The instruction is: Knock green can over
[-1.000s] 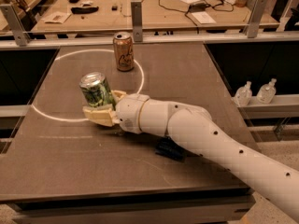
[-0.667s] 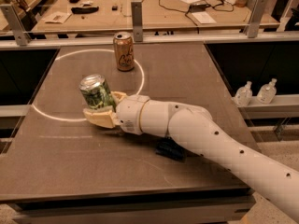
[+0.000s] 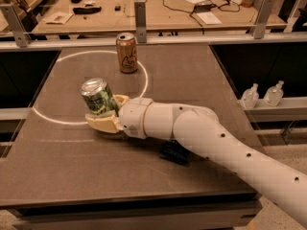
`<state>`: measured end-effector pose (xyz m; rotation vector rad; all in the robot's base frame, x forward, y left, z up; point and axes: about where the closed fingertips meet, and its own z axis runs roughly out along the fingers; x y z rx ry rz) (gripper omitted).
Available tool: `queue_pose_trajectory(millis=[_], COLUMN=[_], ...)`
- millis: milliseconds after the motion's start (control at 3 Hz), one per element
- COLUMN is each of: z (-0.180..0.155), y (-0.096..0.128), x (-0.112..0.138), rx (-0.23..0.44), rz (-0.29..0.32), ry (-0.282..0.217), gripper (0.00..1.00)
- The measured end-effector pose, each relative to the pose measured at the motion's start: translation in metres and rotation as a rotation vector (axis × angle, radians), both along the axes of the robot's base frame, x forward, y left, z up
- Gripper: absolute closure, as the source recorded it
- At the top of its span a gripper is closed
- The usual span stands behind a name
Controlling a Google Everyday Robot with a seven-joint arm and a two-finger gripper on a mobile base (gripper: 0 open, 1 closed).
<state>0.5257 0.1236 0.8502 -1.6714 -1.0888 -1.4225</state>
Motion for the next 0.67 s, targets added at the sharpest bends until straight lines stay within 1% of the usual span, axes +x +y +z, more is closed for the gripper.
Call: queue_pose_trajectory(millis=[667], z=[-0.0017], y=[0.0011], x=[-0.0031], rx=[-0.017], rz=[0.012], ry=[-0.010], gripper=[0.05])
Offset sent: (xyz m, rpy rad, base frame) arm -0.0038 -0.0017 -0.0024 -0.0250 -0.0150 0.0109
